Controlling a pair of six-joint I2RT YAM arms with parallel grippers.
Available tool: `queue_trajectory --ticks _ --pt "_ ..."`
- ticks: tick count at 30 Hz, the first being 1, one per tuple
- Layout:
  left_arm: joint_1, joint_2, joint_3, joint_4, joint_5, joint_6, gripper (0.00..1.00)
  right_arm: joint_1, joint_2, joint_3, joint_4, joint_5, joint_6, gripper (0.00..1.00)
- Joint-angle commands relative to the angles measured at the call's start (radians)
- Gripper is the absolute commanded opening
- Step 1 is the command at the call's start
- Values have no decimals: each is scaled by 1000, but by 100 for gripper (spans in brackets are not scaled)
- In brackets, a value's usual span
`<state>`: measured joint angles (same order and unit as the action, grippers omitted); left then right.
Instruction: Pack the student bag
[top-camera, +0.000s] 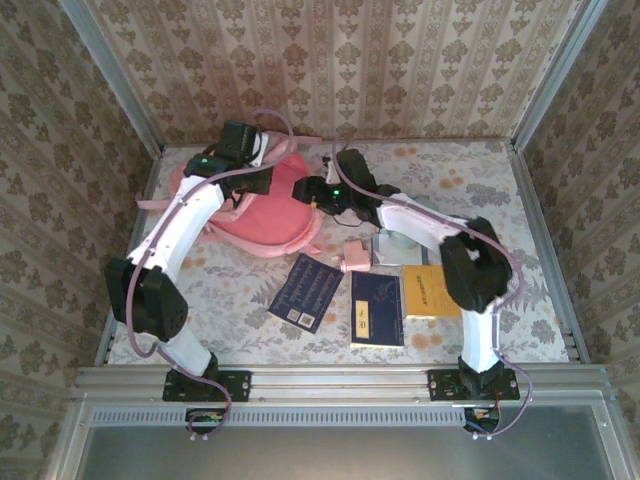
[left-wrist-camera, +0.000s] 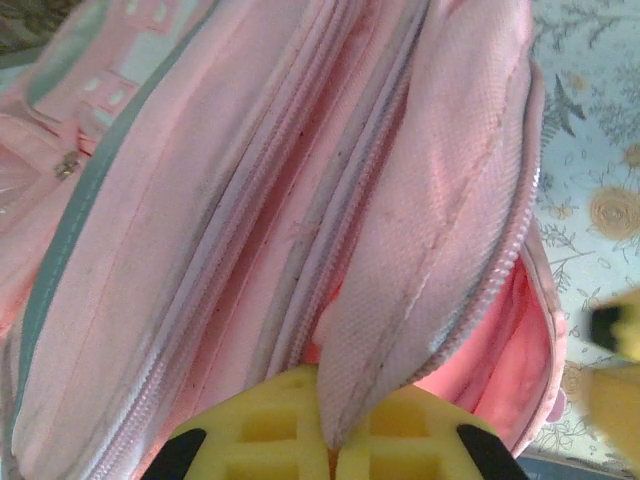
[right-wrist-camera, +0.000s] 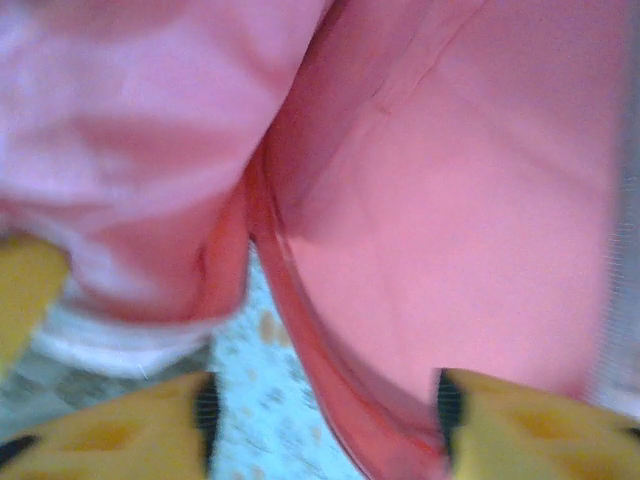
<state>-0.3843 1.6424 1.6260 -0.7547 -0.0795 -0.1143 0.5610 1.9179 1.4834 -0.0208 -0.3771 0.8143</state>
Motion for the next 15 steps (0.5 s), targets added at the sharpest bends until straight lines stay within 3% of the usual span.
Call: queue_trajectory --ticks 1,4,8,9,12,15 --pt "14 -104 71 4 -44 -43 0 -1 -183 -101 -209 245 -245 79" --pt "25 -130 91 2 -96 -59 0 7 -244 -143 -334 380 -346 87" --pt "58 -160 93 22 -132 -94 0 49 -279 -191 -466 557 -421 90" --pt "68 -169 88 35 -135 -108 0 59 -291 -219 -465 588 -420 99" --pt "98 -177 92 45 -134 -144 0 45 -340 -309 -439 693 -319 100" --pt "111 -191 92 61 -126 -170 0 -23 -382 -412 -330 503 -350 100"
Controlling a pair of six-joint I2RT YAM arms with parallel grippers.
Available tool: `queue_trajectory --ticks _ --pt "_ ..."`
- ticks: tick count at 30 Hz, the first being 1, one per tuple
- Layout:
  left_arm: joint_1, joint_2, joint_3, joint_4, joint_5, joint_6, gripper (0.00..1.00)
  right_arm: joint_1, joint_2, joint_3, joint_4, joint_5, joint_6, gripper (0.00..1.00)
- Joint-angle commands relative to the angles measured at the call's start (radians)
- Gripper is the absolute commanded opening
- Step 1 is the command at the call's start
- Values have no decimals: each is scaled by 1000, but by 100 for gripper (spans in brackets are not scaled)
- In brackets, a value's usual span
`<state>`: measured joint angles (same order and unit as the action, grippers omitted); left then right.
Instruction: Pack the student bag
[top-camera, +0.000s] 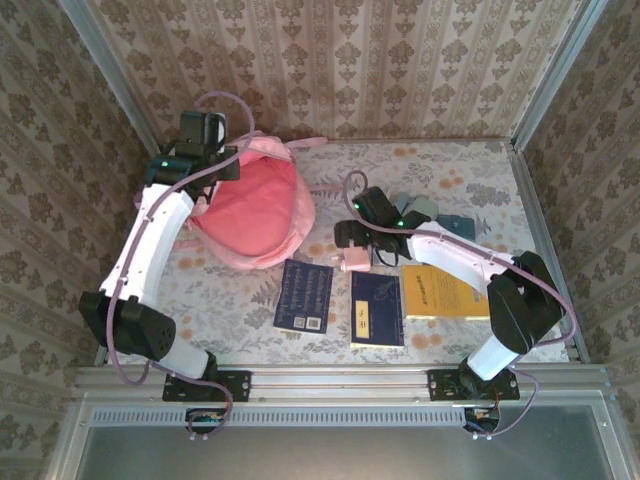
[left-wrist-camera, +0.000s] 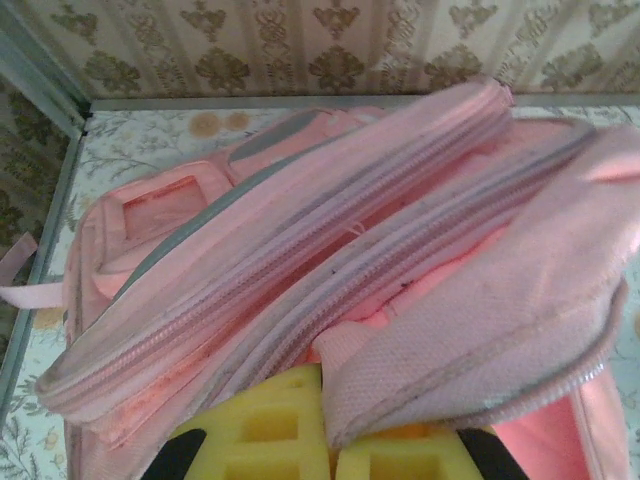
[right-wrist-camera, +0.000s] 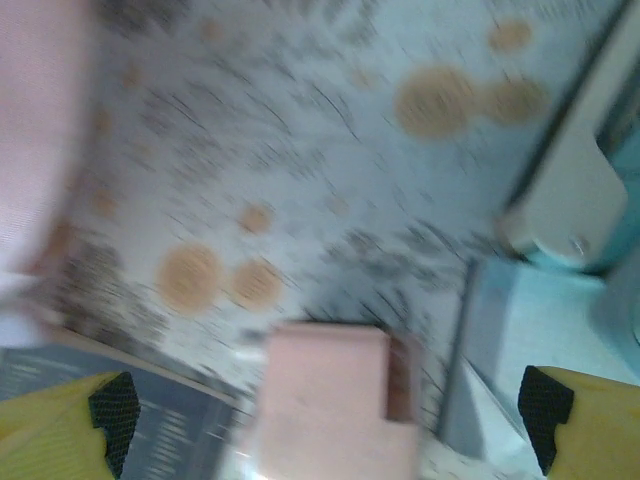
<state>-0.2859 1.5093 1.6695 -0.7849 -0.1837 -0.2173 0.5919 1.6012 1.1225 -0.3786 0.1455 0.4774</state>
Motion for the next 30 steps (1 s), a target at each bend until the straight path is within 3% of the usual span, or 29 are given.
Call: queue_trajectory --ticks 1,4,11,21,30 --pt "17 -65 47 99 -16 -72 0 -56 -73 -66 46 -74 -18 100" --pt "28 -69 63 101 7 -76 0 -29 -30 -17 -32 -153 -34 100" --pt "44 -84 57 101 89 -121 0 44 124 95 -141 -91 -51 100" --pt "43 -196 -158 161 283 -254 0 48 318 246 -268 25 -1 99" --pt "21 -238 -270 171 347 -291 0 37 332 241 -232 10 22 69"
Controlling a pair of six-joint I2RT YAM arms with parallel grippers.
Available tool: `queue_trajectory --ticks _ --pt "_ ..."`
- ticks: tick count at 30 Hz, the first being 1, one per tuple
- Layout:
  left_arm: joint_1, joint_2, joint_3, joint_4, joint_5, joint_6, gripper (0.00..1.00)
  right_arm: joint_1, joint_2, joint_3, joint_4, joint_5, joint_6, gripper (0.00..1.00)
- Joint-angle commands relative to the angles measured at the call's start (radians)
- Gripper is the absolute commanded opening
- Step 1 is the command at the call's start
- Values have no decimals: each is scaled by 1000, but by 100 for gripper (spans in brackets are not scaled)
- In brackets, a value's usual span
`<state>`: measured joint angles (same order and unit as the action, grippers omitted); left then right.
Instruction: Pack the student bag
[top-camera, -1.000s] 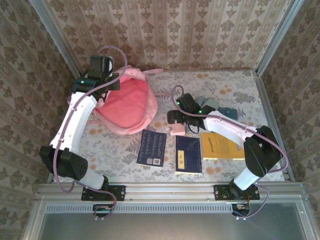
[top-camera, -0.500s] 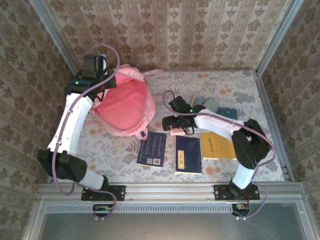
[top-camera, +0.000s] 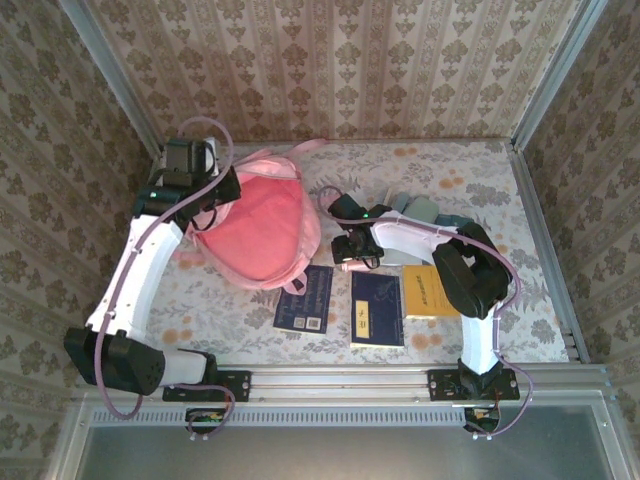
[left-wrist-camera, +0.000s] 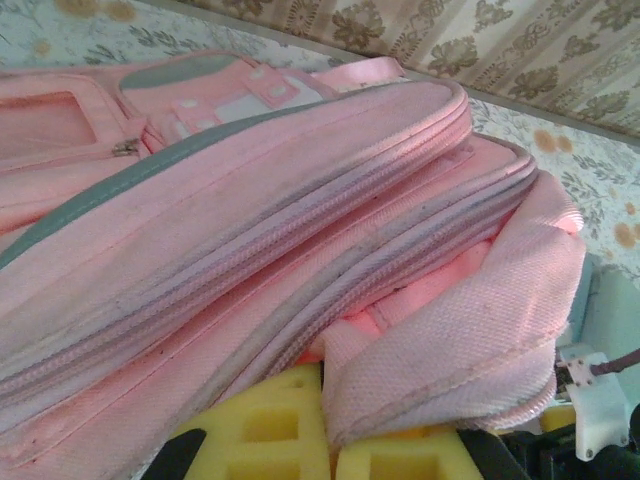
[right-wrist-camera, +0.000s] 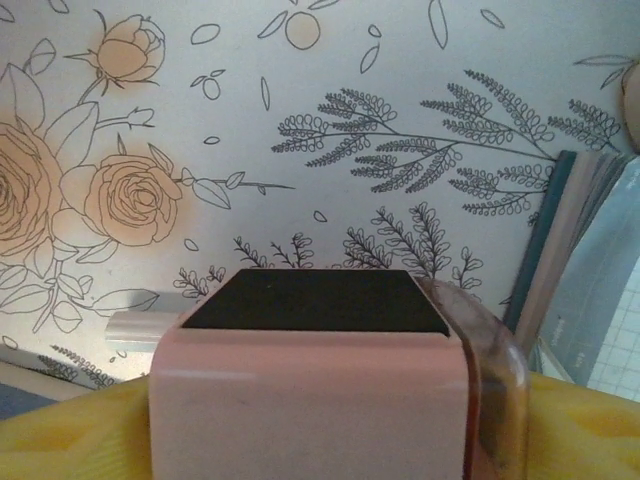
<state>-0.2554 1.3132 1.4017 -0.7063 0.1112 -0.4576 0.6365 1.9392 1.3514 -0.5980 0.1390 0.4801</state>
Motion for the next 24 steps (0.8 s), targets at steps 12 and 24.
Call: queue_trajectory --ticks 12,24 --pt "-33 -27 33 83 99 -12 0 -24 -169 -1 -27 55 -1 52" --pt "-55 19 209 33 139 73 0 -8 -246 146 191 -356 220 46"
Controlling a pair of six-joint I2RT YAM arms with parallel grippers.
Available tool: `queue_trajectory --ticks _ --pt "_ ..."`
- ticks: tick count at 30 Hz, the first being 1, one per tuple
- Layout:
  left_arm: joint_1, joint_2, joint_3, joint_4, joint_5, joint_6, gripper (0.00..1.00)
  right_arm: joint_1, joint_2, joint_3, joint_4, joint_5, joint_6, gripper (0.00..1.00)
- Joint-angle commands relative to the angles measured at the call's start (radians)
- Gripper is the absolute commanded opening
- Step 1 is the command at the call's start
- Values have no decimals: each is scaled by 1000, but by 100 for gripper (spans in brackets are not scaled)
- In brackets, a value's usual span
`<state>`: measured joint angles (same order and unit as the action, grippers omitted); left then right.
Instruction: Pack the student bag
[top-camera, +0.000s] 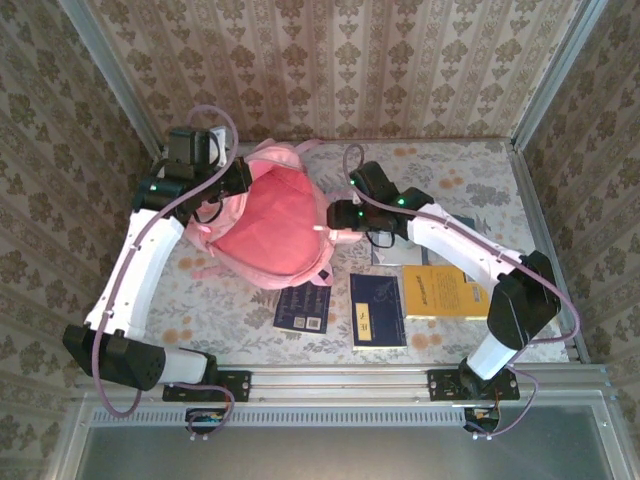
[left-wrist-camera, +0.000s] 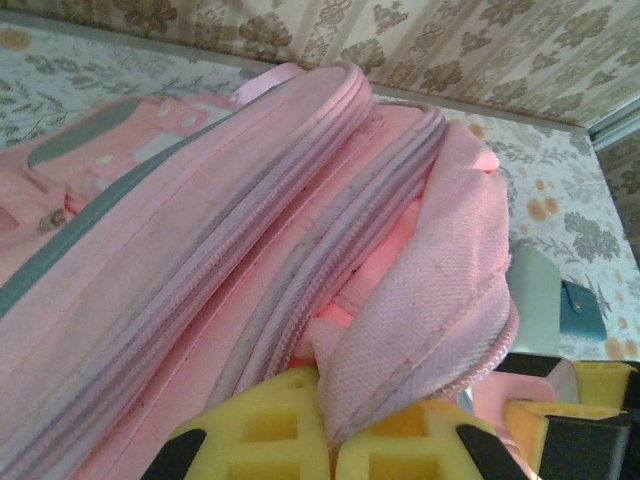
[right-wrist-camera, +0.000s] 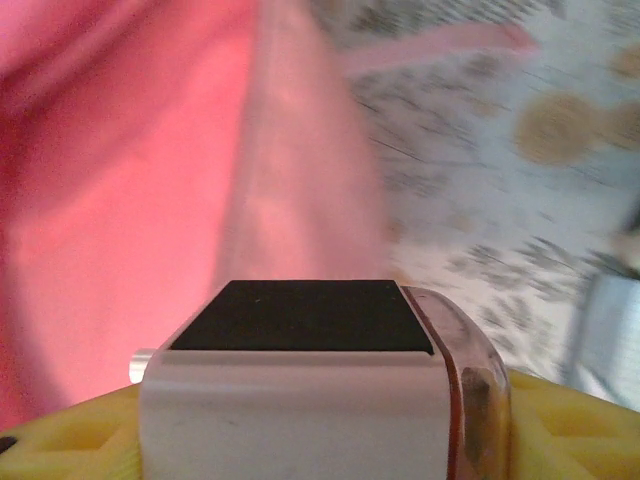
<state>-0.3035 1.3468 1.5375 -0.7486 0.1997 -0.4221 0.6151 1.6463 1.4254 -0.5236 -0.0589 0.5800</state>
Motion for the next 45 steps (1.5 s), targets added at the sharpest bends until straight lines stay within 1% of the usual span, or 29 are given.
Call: queue_trajectory --ticks 1,5,7,10,11,14,17,19,22,25,28,30,32,35,36,37,38,39,40,42,45 --pt "-8 -12 78 78 54 41 0 19 78 107 130 -176 148 46" --pt "-7 -1 93 84 68 49 0 38 237 294 168 -245 277 45" --pt "-9 3 90 97 78 42 0 46 310 365 202 -250 366 44" --pt "-10 2 69 144 102 6 0 60 421 453 252 -237 524 43" --pt "-9 5 65 162 113 -11 0 66 461 482 263 -228 564 40" --pt "-9 19 96 177 128 -46 0 74 561 539 275 -197 647 40" --pt "-9 33 139 181 137 -72 0 77 627 546 322 -165 721 40" --pt "-11 39 153 191 158 -90 0 81 657 566 339 -134 725 40" --pt "-17 53 167 199 191 -110 0 87 716 676 253 -95 682 41" --pt "-30 67 169 199 212 -110 0 92 736 698 288 -89 707 42" --pt "-45 79 173 199 231 -112 0 102 758 757 246 -59 717 44" --pt "-59 90 181 198 240 -110 0 112 796 831 186 -39 726 47" --pt "-70 98 195 193 240 -103 0 115 852 910 139 -41 740 52" --pt "-75 106 225 179 231 -84 0 118 961 1045 73 -85 772 59" --pt "-73 105 235 168 221 -72 0 117 992 1082 55 -99 776 65" --pt "-72 106 246 157 210 -61 0 117 1009 1100 57 -112 772 74" --pt "-69 105 254 144 200 -50 0 119 1018 1104 90 -132 754 86" --pt "-64 105 262 134 193 -37 0 122 1020 1105 111 -147 734 95" --pt "-60 103 265 127 185 -28 0 124 1018 1105 122 -154 715 99" --pt "-50 96 265 107 164 -11 0 123 1011 1104 165 -199 667 100" --pt "-30 78 245 107 151 -2 0 121 989 1100 183 -247 592 100"
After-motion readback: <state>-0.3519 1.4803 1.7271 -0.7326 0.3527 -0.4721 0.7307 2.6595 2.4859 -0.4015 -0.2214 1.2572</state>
